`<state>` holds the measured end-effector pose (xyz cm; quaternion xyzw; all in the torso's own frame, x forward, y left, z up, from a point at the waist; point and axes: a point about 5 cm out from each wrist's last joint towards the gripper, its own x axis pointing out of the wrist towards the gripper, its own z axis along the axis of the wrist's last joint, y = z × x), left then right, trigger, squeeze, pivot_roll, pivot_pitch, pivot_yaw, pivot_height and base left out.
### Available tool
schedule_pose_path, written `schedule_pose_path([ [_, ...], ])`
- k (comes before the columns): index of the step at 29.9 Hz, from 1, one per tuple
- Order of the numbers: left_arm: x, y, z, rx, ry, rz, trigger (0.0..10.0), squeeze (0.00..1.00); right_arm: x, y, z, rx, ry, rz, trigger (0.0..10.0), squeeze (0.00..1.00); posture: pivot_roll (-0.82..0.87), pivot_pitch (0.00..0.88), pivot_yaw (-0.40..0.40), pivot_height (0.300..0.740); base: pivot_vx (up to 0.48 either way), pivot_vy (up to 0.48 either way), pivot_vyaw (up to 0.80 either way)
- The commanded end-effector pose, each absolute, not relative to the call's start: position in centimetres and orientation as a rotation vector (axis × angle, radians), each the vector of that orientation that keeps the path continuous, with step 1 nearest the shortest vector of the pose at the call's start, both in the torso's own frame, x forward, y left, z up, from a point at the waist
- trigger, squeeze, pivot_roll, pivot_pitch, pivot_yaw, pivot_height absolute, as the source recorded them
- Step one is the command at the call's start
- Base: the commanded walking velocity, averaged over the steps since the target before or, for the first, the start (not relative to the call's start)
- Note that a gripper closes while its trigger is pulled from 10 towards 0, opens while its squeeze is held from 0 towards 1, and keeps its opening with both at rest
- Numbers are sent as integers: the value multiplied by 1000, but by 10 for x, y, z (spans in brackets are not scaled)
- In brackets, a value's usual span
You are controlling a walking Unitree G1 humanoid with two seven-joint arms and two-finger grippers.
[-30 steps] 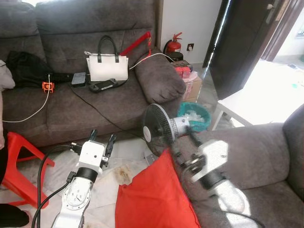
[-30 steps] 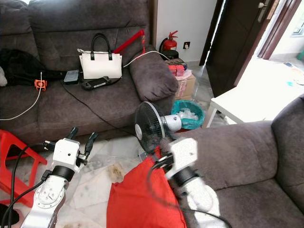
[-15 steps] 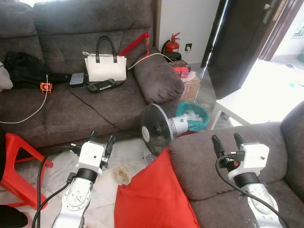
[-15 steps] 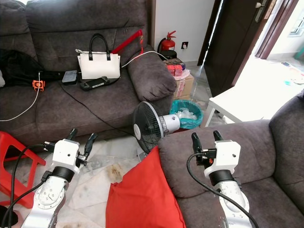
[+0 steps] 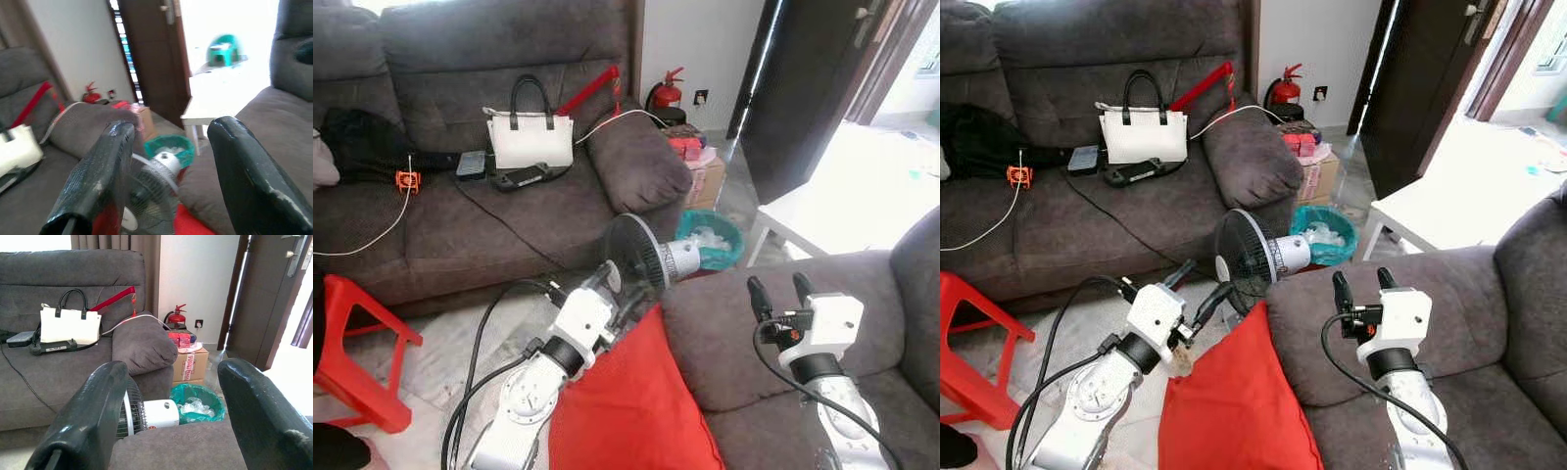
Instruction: Move the pillow to the sofa from floor
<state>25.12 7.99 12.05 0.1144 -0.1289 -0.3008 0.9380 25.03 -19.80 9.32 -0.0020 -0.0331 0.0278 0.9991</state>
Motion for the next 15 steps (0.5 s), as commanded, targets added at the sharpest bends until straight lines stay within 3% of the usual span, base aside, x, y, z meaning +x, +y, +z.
schedule_pose_path([
  [1, 243, 69, 121, 249, -259, -695, 10000, 0, 252, -195, 93, -3, -71, 61, 10000, 0, 138, 0, -48, 740, 0, 0, 0],
  [9, 246, 73, 123, 262, -253, -666, 10000, 0, 253, -194, 93, -5, -77, 67, 10000, 0, 138, 0, -49, 740, 0, 0, 0],
  [15, 272, 124, 127, 277, -239, -382, 10000, 0, 253, -194, 92, -6, -77, 65, 10000, 0, 138, 0, -52, 740, 0, 0, 0],
])
